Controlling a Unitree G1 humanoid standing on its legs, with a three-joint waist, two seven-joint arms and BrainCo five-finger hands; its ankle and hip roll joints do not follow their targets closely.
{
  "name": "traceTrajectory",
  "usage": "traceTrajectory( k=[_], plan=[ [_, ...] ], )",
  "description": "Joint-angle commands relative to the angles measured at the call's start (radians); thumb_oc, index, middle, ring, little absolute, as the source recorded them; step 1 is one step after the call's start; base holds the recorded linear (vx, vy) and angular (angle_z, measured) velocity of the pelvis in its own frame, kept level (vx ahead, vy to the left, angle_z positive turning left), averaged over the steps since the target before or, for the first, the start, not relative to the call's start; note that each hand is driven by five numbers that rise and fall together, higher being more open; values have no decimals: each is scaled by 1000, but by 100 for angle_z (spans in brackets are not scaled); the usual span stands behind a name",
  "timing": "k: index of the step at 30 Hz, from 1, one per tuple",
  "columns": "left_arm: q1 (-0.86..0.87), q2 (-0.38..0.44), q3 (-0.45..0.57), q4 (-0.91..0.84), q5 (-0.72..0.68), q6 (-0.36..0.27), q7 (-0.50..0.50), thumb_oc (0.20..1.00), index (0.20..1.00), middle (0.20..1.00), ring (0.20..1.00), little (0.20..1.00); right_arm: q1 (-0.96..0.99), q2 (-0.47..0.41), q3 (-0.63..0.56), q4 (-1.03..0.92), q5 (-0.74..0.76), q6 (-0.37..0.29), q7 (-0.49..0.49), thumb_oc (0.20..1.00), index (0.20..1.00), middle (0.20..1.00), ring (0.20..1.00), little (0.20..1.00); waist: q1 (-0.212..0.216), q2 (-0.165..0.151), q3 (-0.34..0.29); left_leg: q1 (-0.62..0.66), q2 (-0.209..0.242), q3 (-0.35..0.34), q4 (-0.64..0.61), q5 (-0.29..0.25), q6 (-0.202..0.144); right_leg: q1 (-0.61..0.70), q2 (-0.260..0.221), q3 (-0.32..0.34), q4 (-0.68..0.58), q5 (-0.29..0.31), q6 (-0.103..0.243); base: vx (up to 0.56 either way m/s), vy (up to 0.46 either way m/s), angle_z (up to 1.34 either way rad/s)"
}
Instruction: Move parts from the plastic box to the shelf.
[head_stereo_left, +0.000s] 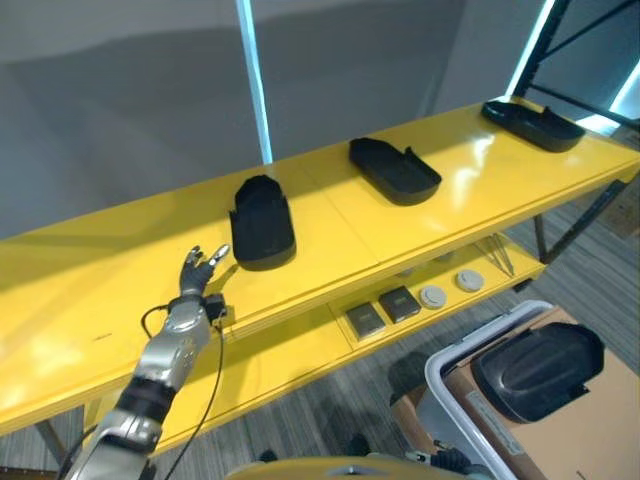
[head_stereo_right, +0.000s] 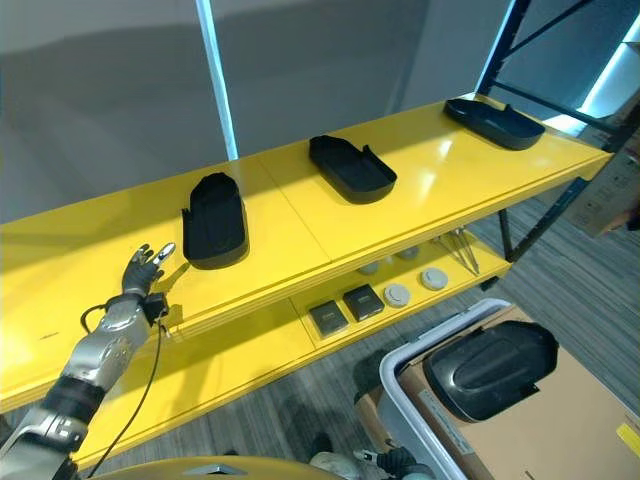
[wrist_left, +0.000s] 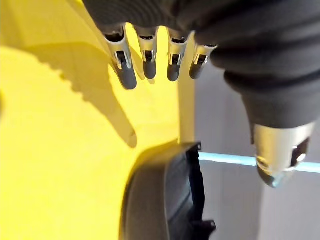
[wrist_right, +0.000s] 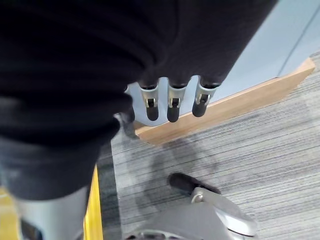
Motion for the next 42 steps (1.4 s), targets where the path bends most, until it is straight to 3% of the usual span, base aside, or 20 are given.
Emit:
traceTrajectory(
  k=[1, 4, 5, 7, 11, 13, 15, 20, 21, 22, 27, 42],
  plan=[
    [-80, 66, 50, 0, 72, -108, 13, 1000, 1000, 1000, 1000, 1000, -19, -9, -3, 38, -17, 0, -17, 1000, 1000, 1000, 1000, 1000, -5, -39, -2, -35, 44, -9, 44, -40, -13, 23, -100, 12, 32, -79, 100, -27, 60, 16],
    [-49, 91, 90, -70, 134, -159, 16, 1000, 1000, 1000, 1000, 1000, -15, -12, -9, 31, -18, 7, -22, 1000, 1000, 1000, 1000, 1000, 7, -44, 1, -37, 43, -14, 45, -40, -15, 27, -103, 3, 31, -79, 100, -26, 47, 6],
    [-34, 104, 113, -149, 191, -214, 21, 1000, 1000, 1000, 1000, 1000, -12, -15, -15, 28, -17, 7, -26, 1000, 1000, 1000, 1000, 1000, 19, -49, 5, -39, 42, -22, 44, -40, -15, 30, -105, -2, 30, -77, 100, -28, 39, 13],
    [-27, 115, 122, -205, 203, -247, 12, 1000, 1000, 1000, 1000, 1000, -11, -15, -16, 26, -14, 6, -30, 1000, 1000, 1000, 1000, 1000, 25, -51, 8, -38, 40, -26, 42, -40, -15, 34, -106, -6, 27, -75, 100, -24, 36, 14],
    [-2, 98, 106, -396, 235, -346, -119, 1000, 1000, 1000, 1000, 1000, -11, -17, -25, 9, -7, 0, -31, 1000, 1000, 1000, 1000, 1000, 39, -61, 9, -34, 36, -35, 33, -41, -17, 43, -111, -17, 17, -66, 106, -10, 22, 6],
    [0, 90, 90, -423, 227, -363, -152, 1000, 1000, 1000, 1000, 1000, -10, -16, -24, 0, -12, 3, -31, 1000, 1000, 1000, 1000, 1000, 37, -62, 9, -31, 35, -32, 29, -40, -16, 44, -111, -15, 17, -64, 108, 9, 19, 4],
    [-16, 78, 26, -465, 192, -380, -263, 1000, 1000, 1000, 1000, 1000, -13, -14, -14, -10, -17, 9, -35, 1000, 1000, 1000, 1000, 1000, 28, -64, 6, -27, 35, -22, 26, -40, -15, 40, -112, -11, 19, -60, 114, 0, 0, 0],
    [-49, 58, -96, -468, 104, -349, -403, 1000, 1000, 1000, 1000, 1000, -19, -16, 2, -3, -32, 7, -30, 1000, 1000, 1000, 1000, 1000, 5, -68, 6, -28, 36, -3, 29, -40, -13, 27, -111, 5, 25, -56, 120, 3, 5, -3],
    [-53, 50, -124, -464, 92, -335, -413, 900, 900, 900, 900, 900, -20, -16, 5, 1, -36, 6, -30, 1000, 1000, 1000, 1000, 1000, 0, -69, 6, -28, 37, 1, 29, -40, -13, 24, -111, 9, 25, -55, 122, 10, 9, -9],
    [-56, 41, -167, -453, 73, -311, -420, 200, 200, 200, 200, 200, -19, -20, 10, 4, -40, 6, -28, 1000, 1000, 1000, 1000, 1000, -10, -70, 9, -27, 38, 7, 28, -40, -13, 21, -111, 14, 25, -53, 124, 10, 4, -7],
    [-60, 34, -223, -371, 70, -332, -411, 200, 200, 200, 200, 200, -11, -27, 10, 32, -44, -12, -19, 1000, 1000, 1000, 1000, 1000, -28, -76, 10, -22, 38, 25, 27, -44, -9, 15, -109, 31, 23, -50, 127, 26, 0, -10],
    [6, 45, -208, -266, 103, -330, -342, 200, 200, 200, 200, 200, 17, -14, 6, 24, -38, -36, -25, 1000, 1000, 1000, 1000, 1000, -31, -75, 32, -34, 39, 32, 50, -54, -3, 5, -111, 41, 16, -43, 123, 6, 1, -2]
  ],
)
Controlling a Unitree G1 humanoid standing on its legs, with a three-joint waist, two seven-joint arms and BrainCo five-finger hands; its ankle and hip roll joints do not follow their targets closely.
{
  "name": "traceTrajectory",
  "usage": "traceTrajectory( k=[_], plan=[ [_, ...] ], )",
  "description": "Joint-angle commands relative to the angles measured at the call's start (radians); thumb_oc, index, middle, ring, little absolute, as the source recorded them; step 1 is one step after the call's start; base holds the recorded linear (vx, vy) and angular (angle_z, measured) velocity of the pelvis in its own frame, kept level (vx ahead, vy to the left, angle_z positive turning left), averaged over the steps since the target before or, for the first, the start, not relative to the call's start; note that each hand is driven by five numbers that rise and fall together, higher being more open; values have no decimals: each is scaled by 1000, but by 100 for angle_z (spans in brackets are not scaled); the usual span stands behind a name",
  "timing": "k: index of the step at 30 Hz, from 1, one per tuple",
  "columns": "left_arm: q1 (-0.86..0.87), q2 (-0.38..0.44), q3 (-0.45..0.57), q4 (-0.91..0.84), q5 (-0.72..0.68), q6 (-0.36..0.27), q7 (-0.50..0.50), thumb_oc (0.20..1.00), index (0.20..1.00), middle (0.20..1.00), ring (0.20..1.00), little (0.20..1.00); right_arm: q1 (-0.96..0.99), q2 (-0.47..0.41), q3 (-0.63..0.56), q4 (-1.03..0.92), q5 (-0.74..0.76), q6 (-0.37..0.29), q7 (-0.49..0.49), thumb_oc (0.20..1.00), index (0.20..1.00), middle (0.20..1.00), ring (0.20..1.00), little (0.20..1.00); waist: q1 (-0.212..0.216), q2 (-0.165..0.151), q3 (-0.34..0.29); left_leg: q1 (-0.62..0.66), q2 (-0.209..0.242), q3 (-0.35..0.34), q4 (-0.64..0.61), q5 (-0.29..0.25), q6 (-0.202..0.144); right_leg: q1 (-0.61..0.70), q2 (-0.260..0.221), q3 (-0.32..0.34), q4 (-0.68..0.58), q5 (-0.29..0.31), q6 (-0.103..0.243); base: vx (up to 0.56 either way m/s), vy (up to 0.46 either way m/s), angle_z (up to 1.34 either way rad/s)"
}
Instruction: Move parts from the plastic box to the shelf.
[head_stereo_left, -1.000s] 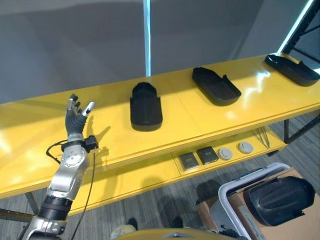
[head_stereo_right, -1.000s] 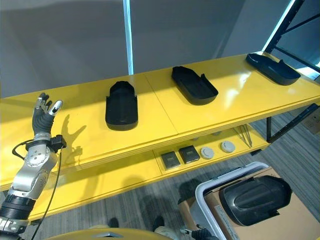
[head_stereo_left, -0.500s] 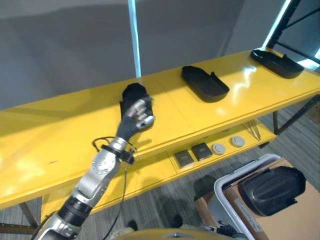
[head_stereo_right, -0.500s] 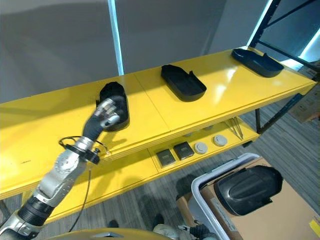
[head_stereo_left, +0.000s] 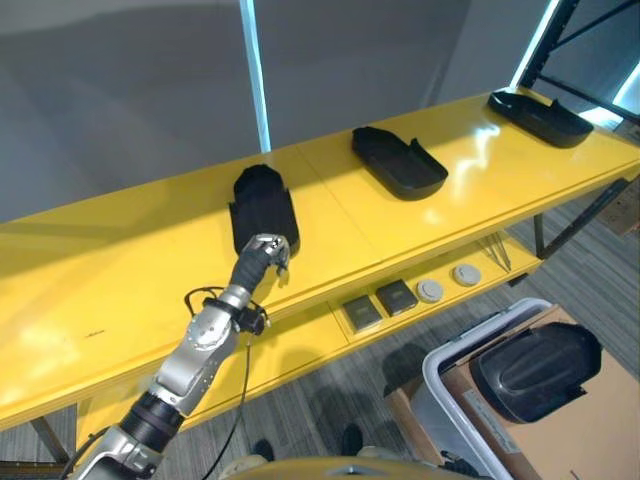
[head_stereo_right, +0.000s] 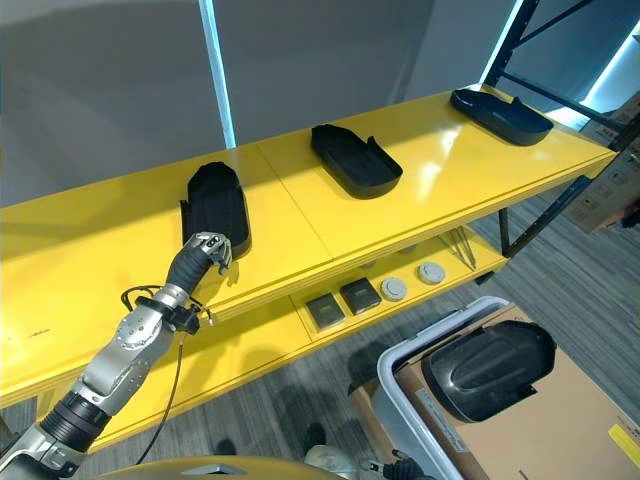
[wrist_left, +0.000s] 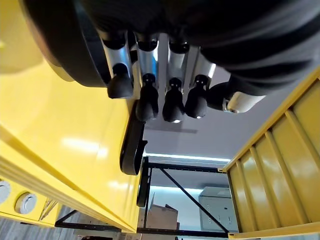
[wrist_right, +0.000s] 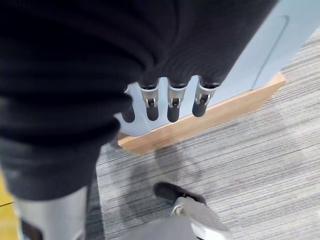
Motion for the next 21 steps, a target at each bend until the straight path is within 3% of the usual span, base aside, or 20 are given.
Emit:
traceTrajectory(
  k=[1, 9, 21],
  plan=[
    [-32, 14, 34, 12, 12, -41, 21, 200, 200, 200, 200, 200, -18, -7, 36, 21, -39, -9, -23, 1000, 1000, 1000, 1000, 1000, 1, -51, 9, -34, 40, 24, 53, -52, -11, 8, -111, 35, 15, -41, 109, 0, 0, 0],
    [-58, -23, -3, 133, -36, -6, 4, 200, 200, 200, 200, 200, -28, -12, 50, 17, -53, -4, -22, 1000, 1000, 1000, 1000, 1000, -11, -49, 18, -39, 40, 29, 61, -52, -9, -2, -110, 46, 23, -41, 111, -2, 0, -2],
    [-86, -72, -53, 278, -23, -27, -7, 200, 200, 200, 200, 200, -26, -7, 80, -2, -65, 9, -17, 1000, 1000, 1000, 1000, 1000, -29, -56, 26, -33, 48, 45, 64, -53, -9, -3, -107, 58, 25, -41, 112, 6, -9, -3]
  ],
)
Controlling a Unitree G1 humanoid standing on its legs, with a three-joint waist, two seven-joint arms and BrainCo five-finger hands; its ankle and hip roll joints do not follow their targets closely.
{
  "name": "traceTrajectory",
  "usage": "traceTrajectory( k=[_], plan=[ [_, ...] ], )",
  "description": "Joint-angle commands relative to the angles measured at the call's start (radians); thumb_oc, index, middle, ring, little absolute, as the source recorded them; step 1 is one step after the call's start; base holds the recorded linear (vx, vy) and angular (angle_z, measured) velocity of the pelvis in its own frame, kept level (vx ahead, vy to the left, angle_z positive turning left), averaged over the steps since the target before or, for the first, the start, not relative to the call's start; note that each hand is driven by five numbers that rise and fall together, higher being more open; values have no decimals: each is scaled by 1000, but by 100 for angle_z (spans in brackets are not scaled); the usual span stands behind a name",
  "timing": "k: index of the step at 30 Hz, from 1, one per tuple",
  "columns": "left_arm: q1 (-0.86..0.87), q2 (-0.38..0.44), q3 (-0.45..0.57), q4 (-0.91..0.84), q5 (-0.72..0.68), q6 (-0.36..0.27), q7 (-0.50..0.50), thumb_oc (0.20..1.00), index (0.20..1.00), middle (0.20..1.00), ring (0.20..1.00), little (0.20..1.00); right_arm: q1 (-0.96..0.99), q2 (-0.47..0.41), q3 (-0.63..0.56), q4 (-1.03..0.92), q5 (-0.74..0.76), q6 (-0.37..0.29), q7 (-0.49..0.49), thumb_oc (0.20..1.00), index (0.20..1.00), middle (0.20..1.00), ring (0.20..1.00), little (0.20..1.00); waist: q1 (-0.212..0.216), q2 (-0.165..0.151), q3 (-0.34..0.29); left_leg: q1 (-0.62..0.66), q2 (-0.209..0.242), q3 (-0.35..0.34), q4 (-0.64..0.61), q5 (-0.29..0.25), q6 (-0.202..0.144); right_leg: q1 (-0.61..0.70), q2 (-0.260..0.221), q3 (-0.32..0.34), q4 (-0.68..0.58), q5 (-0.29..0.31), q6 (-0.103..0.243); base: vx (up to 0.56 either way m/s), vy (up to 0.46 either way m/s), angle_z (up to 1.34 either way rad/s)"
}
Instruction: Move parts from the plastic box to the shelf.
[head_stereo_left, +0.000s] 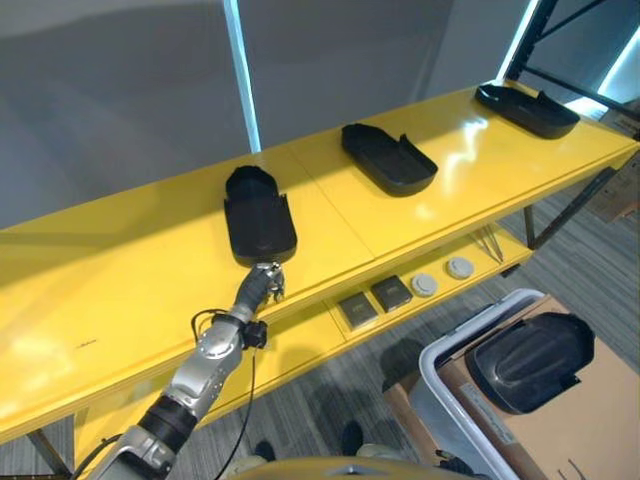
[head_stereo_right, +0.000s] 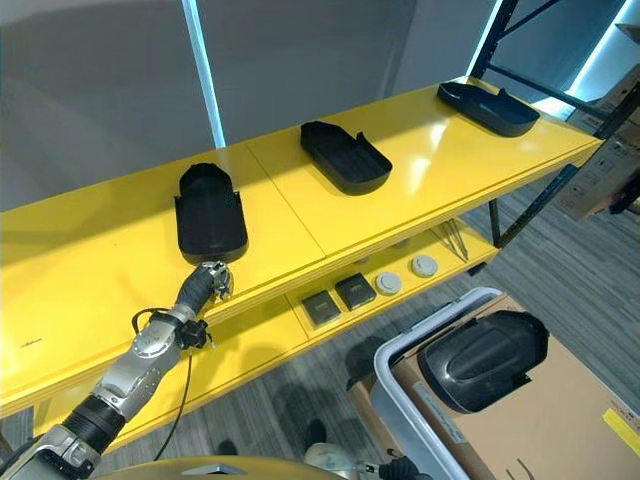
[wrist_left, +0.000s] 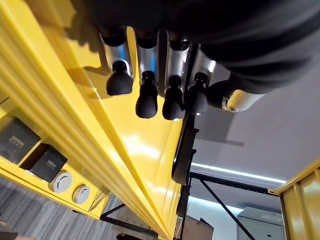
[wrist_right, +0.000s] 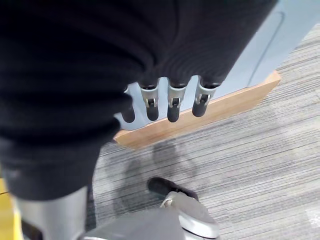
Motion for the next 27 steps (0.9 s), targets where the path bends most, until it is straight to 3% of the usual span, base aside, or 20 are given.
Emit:
traceTrajectory(
  k=[1, 12, 27],
  plan=[
    [-69, 4, -15, 41, -7, -41, -2, 200, 200, 200, 200, 200, -24, -8, 43, 1, -26, 1, -17, 1000, 1000, 1000, 1000, 1000, -3, -57, 17, -35, 49, 23, 64, -48, -11, 6, -107, 35, 24, -42, 111, 0, 0, 0],
    [-152, -18, 31, 217, 33, -78, 95, 200, 200, 200, 200, 200, -18, -15, 57, 2, -40, 5, -8, 1000, 1000, 1000, 1000, 1000, -25, -56, 8, -27, 55, 36, 70, -49, -11, 9, -103, 50, 28, -50, 109, 19, -3, -2],
    [-226, -62, 44, 334, 64, -69, 144, 200, 200, 200, 200, 200, -20, -20, 75, 0, -66, 6, 8, 1000, 1000, 1000, 1000, 1000, -47, -55, 1, -16, 62, 47, 71, -50, -12, 15, -99, 60, 36, -61, 107, 16, -4, -4]
  ],
)
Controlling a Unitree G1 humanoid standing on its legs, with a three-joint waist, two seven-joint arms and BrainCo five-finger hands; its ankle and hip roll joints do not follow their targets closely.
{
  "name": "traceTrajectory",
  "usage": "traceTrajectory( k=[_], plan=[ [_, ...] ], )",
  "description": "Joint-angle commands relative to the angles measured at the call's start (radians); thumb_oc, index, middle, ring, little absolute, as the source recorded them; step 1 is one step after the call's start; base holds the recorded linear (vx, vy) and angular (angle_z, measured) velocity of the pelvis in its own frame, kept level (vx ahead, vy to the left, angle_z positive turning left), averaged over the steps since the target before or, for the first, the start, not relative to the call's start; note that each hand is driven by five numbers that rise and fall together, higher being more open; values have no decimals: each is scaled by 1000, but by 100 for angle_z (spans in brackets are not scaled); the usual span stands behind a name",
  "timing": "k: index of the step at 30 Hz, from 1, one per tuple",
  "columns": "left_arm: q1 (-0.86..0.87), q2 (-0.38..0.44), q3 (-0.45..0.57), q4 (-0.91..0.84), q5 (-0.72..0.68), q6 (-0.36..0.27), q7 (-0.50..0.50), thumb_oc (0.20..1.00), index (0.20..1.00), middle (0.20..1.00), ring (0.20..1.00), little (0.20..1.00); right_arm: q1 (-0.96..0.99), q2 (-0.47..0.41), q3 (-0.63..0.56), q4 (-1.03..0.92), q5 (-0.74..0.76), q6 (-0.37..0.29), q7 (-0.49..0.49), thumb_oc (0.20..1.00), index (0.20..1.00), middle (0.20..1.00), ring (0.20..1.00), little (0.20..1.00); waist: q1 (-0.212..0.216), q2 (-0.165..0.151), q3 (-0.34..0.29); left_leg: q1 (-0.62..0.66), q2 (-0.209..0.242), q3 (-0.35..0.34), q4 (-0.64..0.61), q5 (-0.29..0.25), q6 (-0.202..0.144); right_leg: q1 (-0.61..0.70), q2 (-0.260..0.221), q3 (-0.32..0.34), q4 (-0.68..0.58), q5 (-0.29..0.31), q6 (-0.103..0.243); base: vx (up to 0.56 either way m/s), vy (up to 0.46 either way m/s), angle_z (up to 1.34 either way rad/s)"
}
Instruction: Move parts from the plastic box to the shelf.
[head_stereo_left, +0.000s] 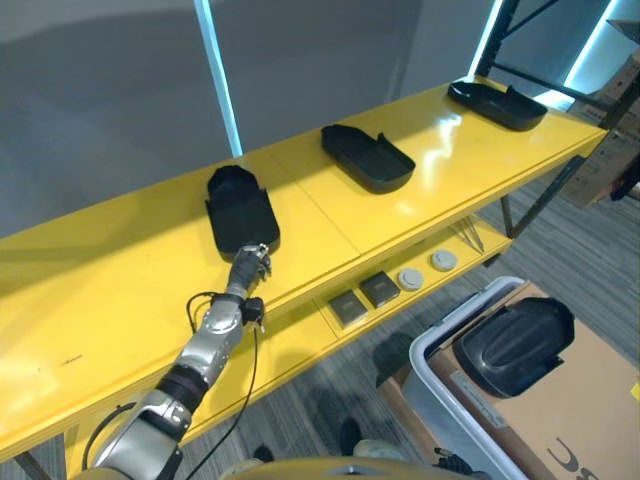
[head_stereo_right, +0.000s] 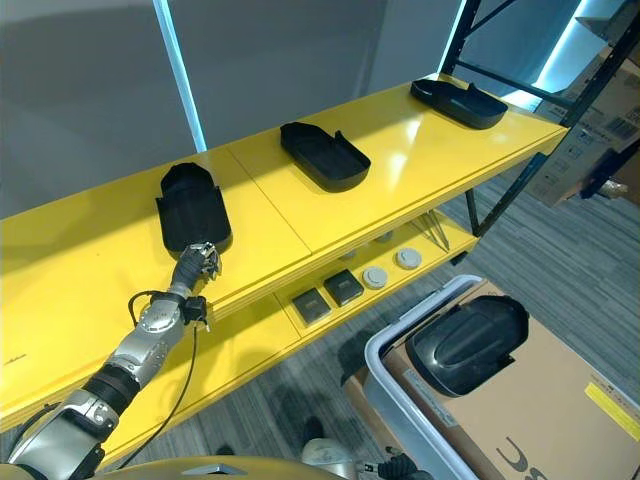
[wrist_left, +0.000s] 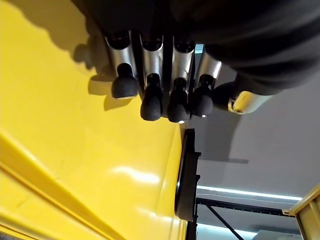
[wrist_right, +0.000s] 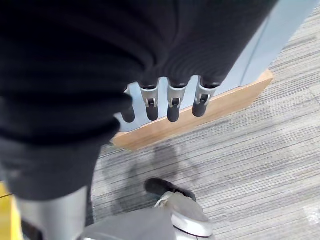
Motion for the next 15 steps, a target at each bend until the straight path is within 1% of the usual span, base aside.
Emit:
traceTrajectory(
  k=[1, 6, 7, 8, 9, 10, 14, 15],
  plan=[
    [-53, -6, 1, 60, 16, -12, 14, 200, 200, 200, 200, 200, -11, -18, 60, 4, -28, 1, 3, 1000, 1000, 1000, 1000, 1000, -10, -45, -19, -52, 62, 18, 70, -40, -8, -8, -101, 33, 36, -65, 104, 0, 0, 0],
    [-51, -5, 4, 68, 3, -26, -8, 200, 200, 200, 200, 200, -14, -17, 56, 17, -30, -8, 5, 1000, 1000, 1000, 1000, 1000, -8, -45, -19, -53, 62, 19, 73, -41, -9, -8, -101, 33, 39, -67, 103, 0, 0, 0],
    [-50, -5, 2, 62, 0, -30, -17, 244, 244, 244, 244, 244, -17, -16, 56, 20, -27, -8, 4, 1000, 1000, 1000, 1000, 1000, -6, -45, -18, -54, 62, 18, 74, -42, -8, -8, -102, 32, 39, -67, 103, 0, 0, 0],
    [-49, -4, 2, 60, -1, -32, -21, 385, 385, 385, 385, 385, -17, -16, 56, 21, -27, -8, 3, 1000, 1000, 1000, 1000, 1000, -6, -45, -18, -54, 62, 18, 74, -42, -8, -8, -102, 32, 39, -67, 103, 0, 0, 0],
    [-48, -3, 0, 51, -3, -41, -30, 900, 900, 900, 900, 900, -18, -16, 55, 22, -26, -9, 2, 1000, 1000, 1000, 1000, 1000, -4, -44, -18, -55, 62, 17, 75, -42, -8, -9, -103, 31, 40, -68, 103, 0, 0, 0],
    [-43, 6, -1, 11, -9, -55, -47, 1000, 1000, 1000, 1000, 1000, -22, -18, 51, 24, -21, -12, 3, 1000, 1000, 1000, 1000, 1000, 0, -43, -15, -57, 61, 15, 76, -42, -8, -9, -104, 29, 41, -68, 102, -34, 29, 0],
    [-8, 44, 3, -158, -26, -43, -79, 1000, 1000, 1000, 1000, 1000, -26, -18, 34, 34, -7, -21, -2, 1000, 1000, 1000, 1000, 1000, 18, -39, -10, -57, 56, 6, 76, -44, -7, -2, -109, 18, 39, -68, 100, -43, 42, 1],
    [20, 66, 14, -243, -41, -32, -93, 1000, 1000, 1000, 1000, 1000, -26, -18, 22, 34, -5, -23, -3, 1000, 1000, 1000, 1000, 1000, 28, -36, -9, -56, 52, 1, 75, -46, -6, 2, -113, 12, 37, -67, 100, -49, 60, 2]
  ],
)
